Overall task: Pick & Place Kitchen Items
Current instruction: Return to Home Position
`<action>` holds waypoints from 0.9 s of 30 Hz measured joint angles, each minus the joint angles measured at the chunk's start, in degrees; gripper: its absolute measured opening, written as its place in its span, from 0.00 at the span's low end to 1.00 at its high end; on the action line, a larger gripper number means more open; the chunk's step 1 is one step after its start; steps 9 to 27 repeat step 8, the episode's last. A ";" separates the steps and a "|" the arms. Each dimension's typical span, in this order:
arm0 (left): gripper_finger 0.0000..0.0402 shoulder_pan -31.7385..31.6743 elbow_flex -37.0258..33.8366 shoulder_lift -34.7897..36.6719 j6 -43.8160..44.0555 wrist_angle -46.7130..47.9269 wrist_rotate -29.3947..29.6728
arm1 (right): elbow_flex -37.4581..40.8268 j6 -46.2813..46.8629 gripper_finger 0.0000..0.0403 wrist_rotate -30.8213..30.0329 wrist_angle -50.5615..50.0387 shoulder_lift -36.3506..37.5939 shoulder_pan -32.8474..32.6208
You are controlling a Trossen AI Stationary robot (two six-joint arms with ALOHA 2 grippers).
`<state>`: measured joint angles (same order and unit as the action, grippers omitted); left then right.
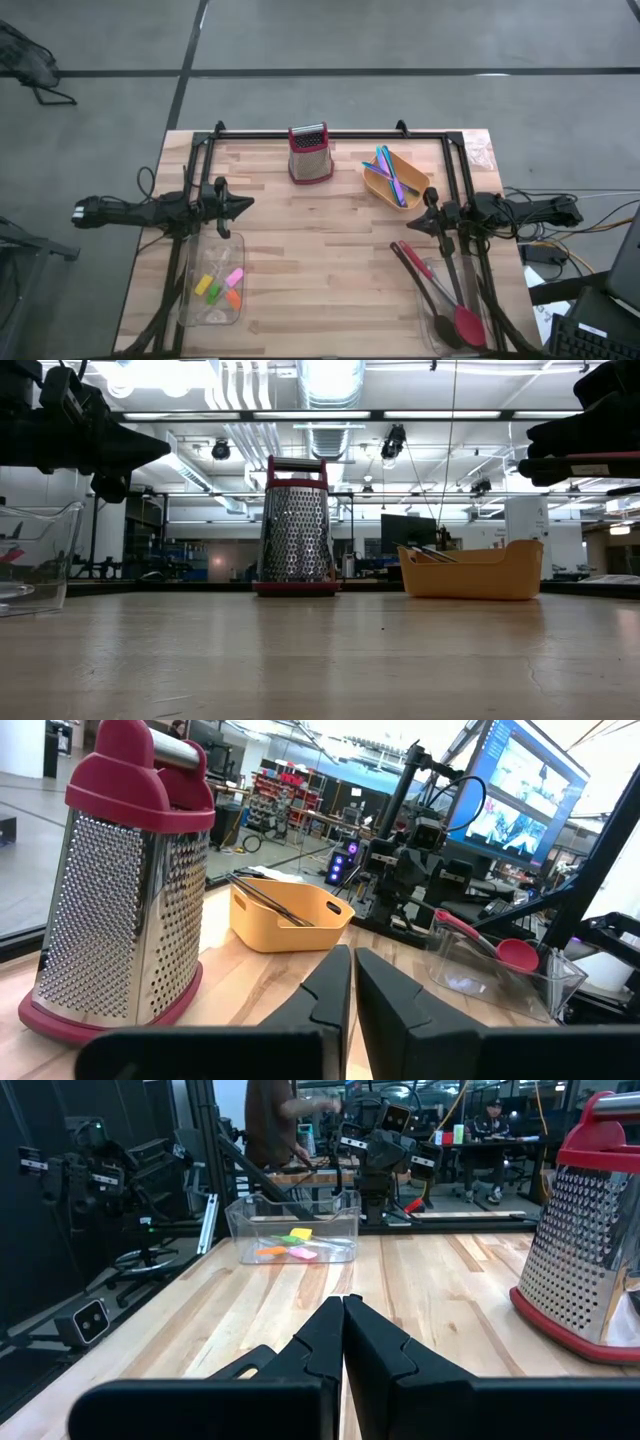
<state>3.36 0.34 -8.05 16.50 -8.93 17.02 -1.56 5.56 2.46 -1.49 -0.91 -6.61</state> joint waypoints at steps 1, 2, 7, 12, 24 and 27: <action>0.06 0.00 0.00 -0.02 0.00 0.00 0.00 | 0.00 0.00 0.02 0.00 0.00 0.00 0.00; 0.06 0.00 0.00 -0.01 0.00 0.00 0.00 | 0.00 0.00 0.02 0.00 0.01 0.00 0.02; 0.05 0.00 0.00 -0.02 0.01 0.00 0.00 | 0.00 0.00 0.02 -0.01 0.00 0.01 0.01; 0.06 -0.01 0.00 -0.02 0.00 0.00 0.00 | 0.00 0.00 0.02 0.00 -0.01 0.00 0.01; 0.06 -0.01 0.00 -0.02 0.00 0.00 0.00 | 0.00 0.00 0.02 0.00 -0.01 0.00 0.01; 0.06 -0.01 0.00 -0.02 0.00 0.00 0.00 | 0.00 0.00 0.02 0.00 -0.01 0.00 0.01</action>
